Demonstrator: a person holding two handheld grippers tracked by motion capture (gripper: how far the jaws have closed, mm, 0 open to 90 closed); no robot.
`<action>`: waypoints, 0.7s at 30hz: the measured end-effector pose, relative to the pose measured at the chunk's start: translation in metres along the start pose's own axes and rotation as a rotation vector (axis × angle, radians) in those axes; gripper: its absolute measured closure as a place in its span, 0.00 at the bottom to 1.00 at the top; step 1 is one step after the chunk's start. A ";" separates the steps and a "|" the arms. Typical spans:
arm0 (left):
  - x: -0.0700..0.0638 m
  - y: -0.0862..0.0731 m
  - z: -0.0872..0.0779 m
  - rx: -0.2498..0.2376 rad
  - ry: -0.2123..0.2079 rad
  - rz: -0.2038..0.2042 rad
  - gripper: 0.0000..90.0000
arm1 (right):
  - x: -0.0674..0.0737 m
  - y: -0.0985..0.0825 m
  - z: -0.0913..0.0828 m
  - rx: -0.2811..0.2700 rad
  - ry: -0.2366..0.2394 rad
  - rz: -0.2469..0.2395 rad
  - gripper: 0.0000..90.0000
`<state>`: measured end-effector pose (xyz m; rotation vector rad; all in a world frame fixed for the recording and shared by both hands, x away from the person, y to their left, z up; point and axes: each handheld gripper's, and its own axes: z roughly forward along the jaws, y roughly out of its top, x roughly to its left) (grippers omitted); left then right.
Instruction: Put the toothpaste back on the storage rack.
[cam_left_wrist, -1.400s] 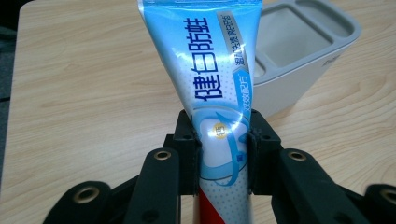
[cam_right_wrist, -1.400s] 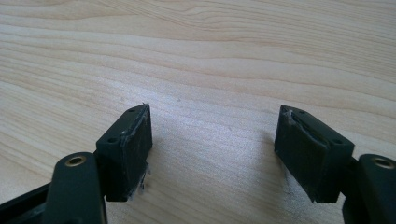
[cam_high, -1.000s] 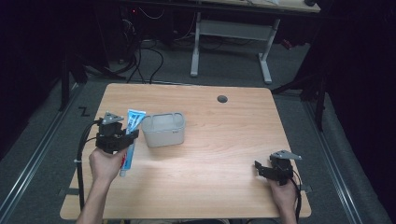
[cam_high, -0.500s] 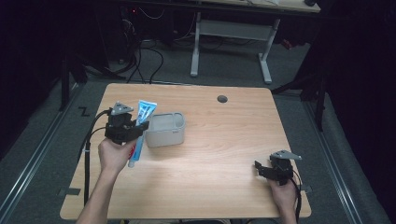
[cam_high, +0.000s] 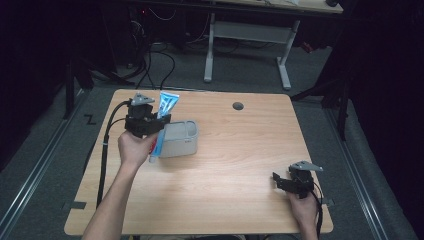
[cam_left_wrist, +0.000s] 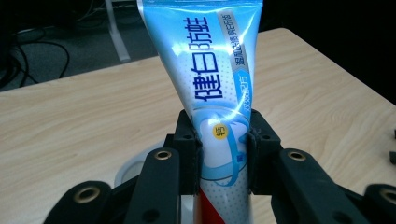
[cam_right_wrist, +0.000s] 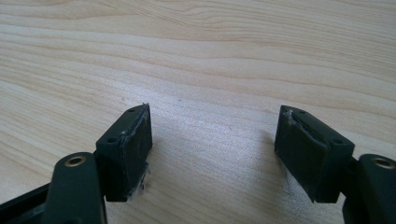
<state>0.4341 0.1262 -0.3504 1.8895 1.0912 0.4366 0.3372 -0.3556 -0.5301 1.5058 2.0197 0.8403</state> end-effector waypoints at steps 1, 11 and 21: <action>0.001 0.003 0.002 -0.002 0.006 0.001 0.79 | 0.000 0.000 0.000 0.000 0.000 0.000 0.31; 0.002 0.023 0.020 -0.020 0.016 0.019 0.80 | 0.000 0.000 0.000 -0.001 -0.001 0.004 0.31; 0.003 0.037 0.031 -0.056 0.041 0.014 0.80 | 0.000 0.000 0.000 -0.002 -0.003 0.005 0.31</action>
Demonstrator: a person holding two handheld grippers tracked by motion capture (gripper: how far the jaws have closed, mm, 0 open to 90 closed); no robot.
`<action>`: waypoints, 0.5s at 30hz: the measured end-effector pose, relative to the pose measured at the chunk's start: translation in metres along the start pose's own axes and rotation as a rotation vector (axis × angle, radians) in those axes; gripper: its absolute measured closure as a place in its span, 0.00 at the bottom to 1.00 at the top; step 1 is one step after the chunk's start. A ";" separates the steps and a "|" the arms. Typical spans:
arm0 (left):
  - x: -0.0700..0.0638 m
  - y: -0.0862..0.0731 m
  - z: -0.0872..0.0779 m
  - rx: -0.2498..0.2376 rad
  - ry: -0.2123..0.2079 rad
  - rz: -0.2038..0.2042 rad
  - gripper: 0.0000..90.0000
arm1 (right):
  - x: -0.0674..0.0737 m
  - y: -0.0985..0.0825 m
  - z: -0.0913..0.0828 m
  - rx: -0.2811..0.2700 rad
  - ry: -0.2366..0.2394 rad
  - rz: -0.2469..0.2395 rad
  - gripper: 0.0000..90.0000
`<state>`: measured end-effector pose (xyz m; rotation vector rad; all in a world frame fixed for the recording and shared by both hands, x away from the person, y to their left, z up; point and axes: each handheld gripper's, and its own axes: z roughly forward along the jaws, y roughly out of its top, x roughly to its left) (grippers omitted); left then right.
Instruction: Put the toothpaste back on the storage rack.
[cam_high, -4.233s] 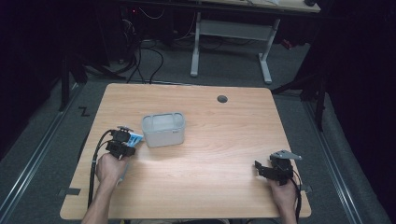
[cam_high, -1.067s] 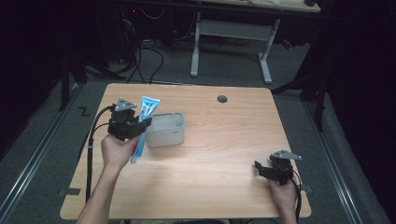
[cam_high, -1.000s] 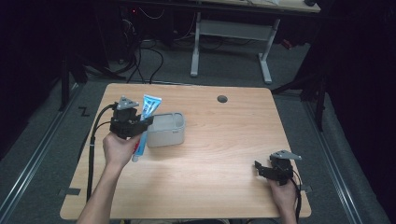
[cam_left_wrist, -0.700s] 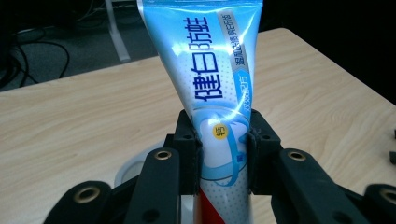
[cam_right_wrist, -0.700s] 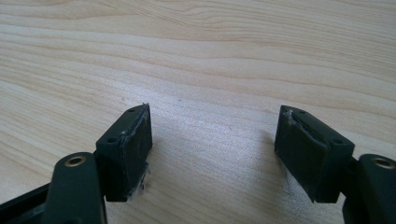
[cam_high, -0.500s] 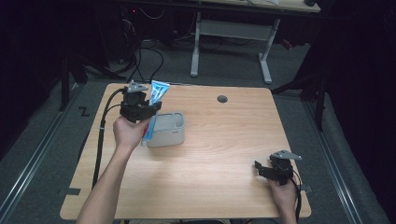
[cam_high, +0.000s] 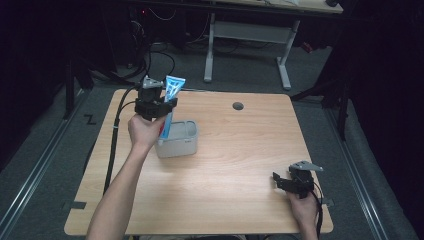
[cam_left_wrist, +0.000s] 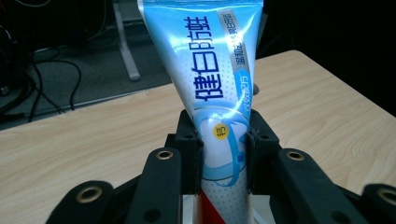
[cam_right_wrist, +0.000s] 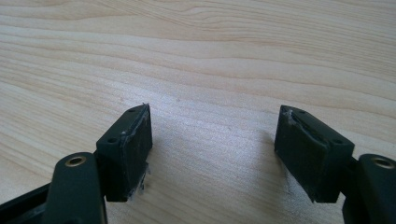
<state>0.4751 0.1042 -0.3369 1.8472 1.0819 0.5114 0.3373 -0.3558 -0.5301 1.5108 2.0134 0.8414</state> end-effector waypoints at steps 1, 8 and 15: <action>0.000 0.001 0.001 -0.003 0.000 0.001 0.80 | 0.000 0.000 0.000 0.000 0.001 -0.001 0.31; 0.000 0.003 0.011 -0.017 -0.002 -0.003 0.80 | 0.000 0.000 0.000 0.000 0.001 0.000 0.31; 0.001 0.001 0.021 -0.004 0.016 0.001 0.79 | 0.000 0.000 0.000 0.000 0.001 0.001 0.31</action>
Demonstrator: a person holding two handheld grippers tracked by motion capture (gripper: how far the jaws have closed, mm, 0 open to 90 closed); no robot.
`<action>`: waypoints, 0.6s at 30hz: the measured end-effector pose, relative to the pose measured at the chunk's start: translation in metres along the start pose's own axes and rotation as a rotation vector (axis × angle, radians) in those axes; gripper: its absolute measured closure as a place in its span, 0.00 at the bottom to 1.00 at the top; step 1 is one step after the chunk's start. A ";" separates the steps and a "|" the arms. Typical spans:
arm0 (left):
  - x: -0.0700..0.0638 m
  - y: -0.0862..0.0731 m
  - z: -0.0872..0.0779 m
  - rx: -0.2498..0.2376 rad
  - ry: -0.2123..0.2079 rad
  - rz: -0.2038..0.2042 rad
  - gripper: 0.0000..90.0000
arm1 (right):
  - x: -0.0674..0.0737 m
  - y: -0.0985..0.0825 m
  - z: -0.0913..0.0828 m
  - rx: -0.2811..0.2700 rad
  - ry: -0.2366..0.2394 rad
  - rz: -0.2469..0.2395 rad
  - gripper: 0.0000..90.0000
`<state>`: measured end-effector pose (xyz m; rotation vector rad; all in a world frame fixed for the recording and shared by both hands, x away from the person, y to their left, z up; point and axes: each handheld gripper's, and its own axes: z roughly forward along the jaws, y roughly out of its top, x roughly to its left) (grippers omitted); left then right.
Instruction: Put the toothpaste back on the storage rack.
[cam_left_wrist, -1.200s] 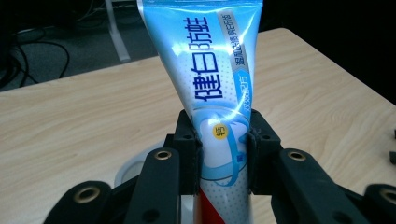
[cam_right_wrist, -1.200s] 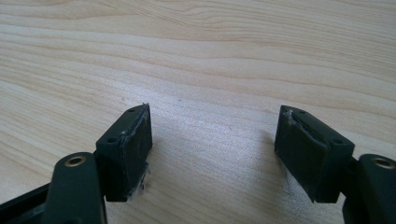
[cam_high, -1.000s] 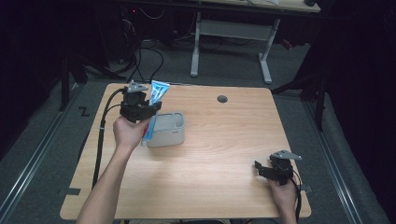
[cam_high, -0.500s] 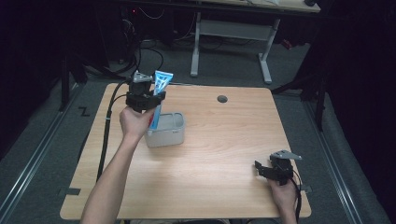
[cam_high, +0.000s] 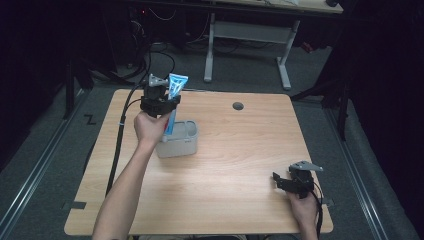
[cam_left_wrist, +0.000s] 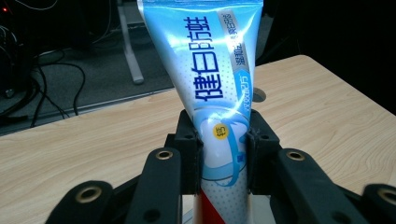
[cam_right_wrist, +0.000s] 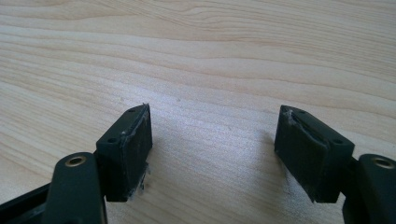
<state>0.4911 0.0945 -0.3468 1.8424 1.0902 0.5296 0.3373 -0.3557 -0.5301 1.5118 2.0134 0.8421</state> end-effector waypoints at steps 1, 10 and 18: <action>0.000 0.000 0.002 -0.002 0.003 -0.001 0.79 | 0.000 0.000 0.000 0.000 0.000 0.000 0.31; 0.000 0.002 0.012 -0.029 0.025 -0.026 0.79 | 0.000 0.000 0.000 0.000 0.000 -0.001 0.31; -0.004 0.001 0.024 -0.014 0.038 -0.022 0.79 | 0.001 0.000 0.000 -0.001 0.005 -0.013 0.31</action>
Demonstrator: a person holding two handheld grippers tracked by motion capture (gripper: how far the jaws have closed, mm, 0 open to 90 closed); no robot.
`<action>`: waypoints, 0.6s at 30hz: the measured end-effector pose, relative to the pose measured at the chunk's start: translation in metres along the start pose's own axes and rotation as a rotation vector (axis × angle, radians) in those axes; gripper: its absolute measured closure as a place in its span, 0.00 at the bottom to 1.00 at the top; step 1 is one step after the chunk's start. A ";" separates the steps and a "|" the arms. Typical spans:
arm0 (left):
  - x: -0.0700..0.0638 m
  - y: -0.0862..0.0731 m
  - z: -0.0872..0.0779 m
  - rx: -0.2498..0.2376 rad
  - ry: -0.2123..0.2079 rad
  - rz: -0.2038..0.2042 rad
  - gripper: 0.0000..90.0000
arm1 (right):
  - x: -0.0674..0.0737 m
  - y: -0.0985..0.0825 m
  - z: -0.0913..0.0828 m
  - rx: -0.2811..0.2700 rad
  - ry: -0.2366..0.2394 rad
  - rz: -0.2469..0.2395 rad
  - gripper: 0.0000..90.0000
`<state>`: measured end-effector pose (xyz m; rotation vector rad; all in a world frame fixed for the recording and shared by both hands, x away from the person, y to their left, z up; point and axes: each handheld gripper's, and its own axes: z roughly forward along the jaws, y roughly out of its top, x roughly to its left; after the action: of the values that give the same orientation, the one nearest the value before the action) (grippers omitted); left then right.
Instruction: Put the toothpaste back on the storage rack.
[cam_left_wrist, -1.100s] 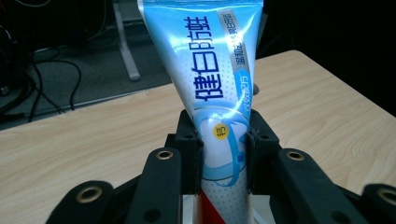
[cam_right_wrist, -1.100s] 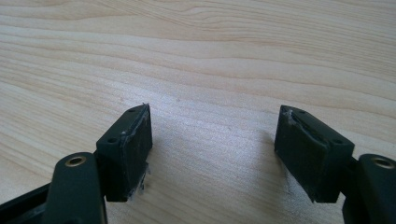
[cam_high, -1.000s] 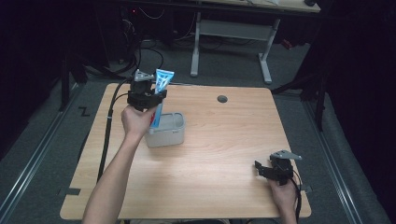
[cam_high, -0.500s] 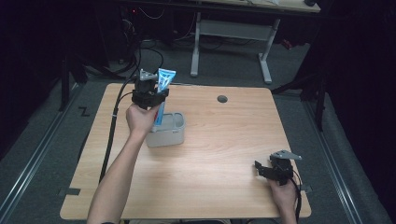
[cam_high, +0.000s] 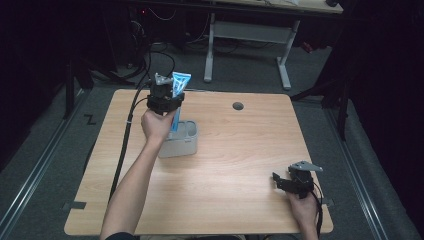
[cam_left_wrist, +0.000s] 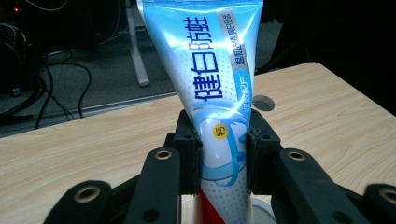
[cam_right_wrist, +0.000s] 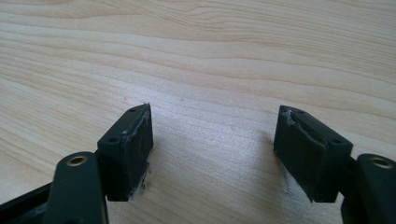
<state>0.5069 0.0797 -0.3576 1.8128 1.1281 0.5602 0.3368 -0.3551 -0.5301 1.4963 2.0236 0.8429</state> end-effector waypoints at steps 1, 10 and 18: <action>0.000 -0.001 0.002 0.002 0.002 0.000 0.79 | 0.000 0.000 0.000 0.000 0.002 0.000 0.31; -0.001 -0.003 0.007 0.008 0.017 0.016 0.78 | 0.000 0.000 0.000 0.001 0.003 -0.002 0.31; 0.002 -0.007 0.008 0.018 0.023 0.025 0.78 | 0.000 0.000 0.000 0.001 0.003 -0.001 0.31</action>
<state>0.5109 0.0790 -0.3675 1.8424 1.1310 0.5888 0.3367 -0.3550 -0.5301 1.4956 2.0272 0.8446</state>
